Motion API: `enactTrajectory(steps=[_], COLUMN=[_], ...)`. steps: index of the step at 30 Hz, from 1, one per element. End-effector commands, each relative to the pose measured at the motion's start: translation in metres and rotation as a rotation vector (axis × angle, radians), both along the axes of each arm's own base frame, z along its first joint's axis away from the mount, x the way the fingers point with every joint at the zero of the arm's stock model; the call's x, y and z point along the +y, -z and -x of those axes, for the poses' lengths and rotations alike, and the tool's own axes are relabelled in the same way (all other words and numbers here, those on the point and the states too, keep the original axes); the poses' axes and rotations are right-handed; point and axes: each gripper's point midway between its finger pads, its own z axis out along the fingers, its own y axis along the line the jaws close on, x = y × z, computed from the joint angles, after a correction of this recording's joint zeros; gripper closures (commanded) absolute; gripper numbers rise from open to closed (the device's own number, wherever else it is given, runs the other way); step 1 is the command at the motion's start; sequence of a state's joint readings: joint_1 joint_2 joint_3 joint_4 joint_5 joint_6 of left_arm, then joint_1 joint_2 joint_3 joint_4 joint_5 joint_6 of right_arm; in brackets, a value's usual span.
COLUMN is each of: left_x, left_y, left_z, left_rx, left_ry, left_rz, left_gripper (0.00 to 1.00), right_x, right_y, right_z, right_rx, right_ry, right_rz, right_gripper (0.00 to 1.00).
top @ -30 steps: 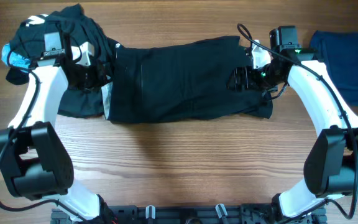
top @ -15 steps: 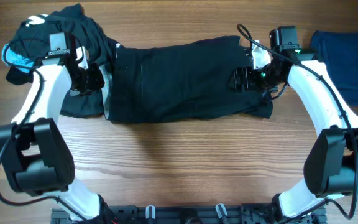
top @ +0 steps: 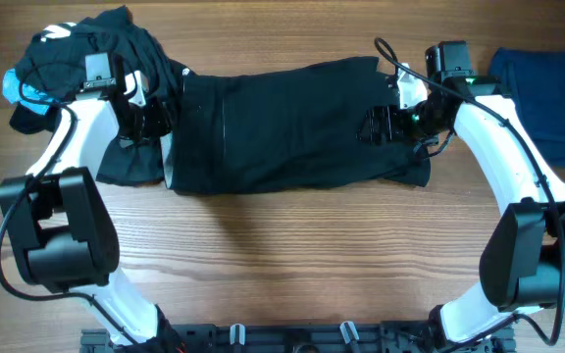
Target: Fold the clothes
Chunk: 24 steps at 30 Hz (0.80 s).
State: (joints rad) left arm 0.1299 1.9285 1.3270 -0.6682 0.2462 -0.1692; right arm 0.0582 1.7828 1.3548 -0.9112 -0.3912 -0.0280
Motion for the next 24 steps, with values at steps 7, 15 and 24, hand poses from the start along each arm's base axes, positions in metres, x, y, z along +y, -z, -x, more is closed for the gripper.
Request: enactTrajectory(steps=[7,15,24], left_x=[-0.009,-0.021,-0.028], left_y=[0.006,0.006,-0.026], left_z=[0.001,0.0,-0.001], left_rx=[0.011,0.007,-0.054], left_ry=[0.021,0.045,0.057], left_rz=[0.042,0.077,0.112], left_gripper=[0.76,0.9,0.96], right_x=[-0.001,-0.001,-0.005], right_y=[-0.005,-0.005,0.003], right_z=[-0.004,-0.004,-0.001], right_rx=[-0.022,-0.02,-0.008], right_ry=[0.002,0.002,0.015], right_rz=[0.009,0.009,0.034], right_gripper=[0.04,0.04,0.61])
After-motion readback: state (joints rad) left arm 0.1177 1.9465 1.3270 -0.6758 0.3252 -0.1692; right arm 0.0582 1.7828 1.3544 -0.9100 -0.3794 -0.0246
